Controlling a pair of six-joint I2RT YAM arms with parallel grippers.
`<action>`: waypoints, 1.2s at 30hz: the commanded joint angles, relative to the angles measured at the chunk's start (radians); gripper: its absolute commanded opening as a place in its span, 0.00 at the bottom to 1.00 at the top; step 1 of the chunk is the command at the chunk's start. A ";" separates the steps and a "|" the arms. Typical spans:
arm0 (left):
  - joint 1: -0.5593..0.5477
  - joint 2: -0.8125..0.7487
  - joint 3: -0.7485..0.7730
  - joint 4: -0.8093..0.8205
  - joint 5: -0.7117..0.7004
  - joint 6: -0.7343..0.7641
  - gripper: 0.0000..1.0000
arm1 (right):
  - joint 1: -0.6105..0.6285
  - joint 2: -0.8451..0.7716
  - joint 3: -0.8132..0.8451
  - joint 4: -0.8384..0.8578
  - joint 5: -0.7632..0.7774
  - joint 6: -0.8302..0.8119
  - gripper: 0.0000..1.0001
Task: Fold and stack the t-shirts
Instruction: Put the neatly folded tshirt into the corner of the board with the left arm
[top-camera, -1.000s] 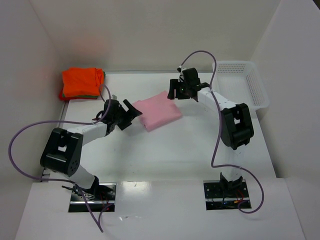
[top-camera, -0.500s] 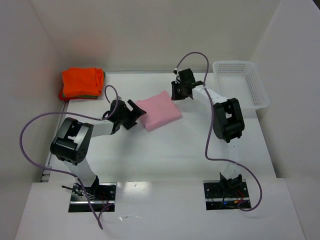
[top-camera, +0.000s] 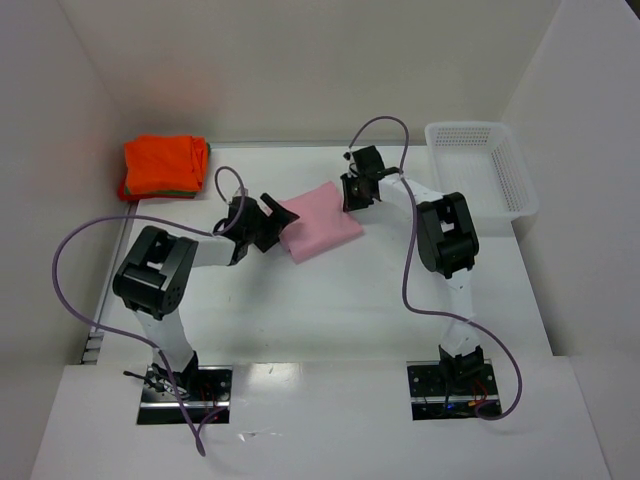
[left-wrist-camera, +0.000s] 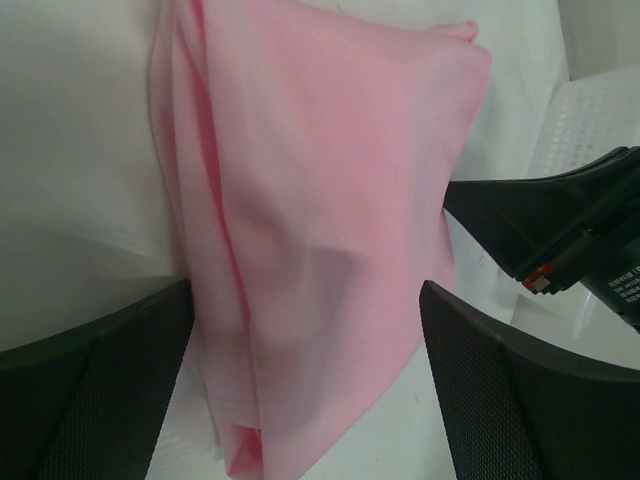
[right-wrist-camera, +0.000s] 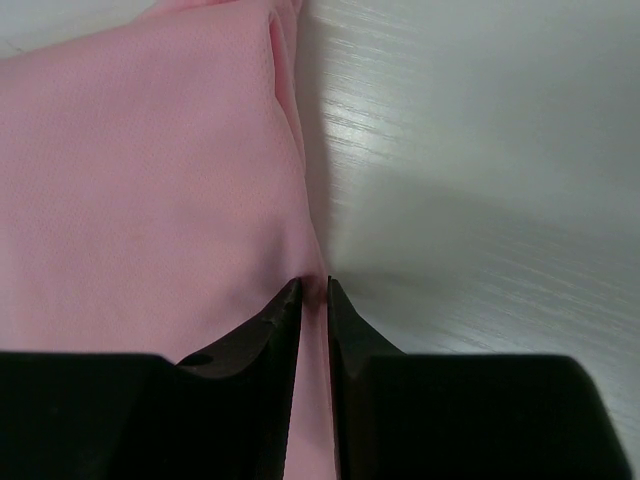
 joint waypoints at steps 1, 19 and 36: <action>-0.033 0.061 -0.005 -0.047 -0.084 -0.053 1.00 | 0.013 0.022 0.047 -0.004 -0.007 -0.006 0.21; -0.090 0.096 -0.026 -0.047 -0.202 -0.165 0.91 | 0.033 0.032 0.038 -0.014 -0.016 0.003 0.21; -0.090 0.115 0.023 -0.062 -0.173 -0.104 0.34 | 0.042 0.023 0.029 -0.014 -0.018 0.003 0.21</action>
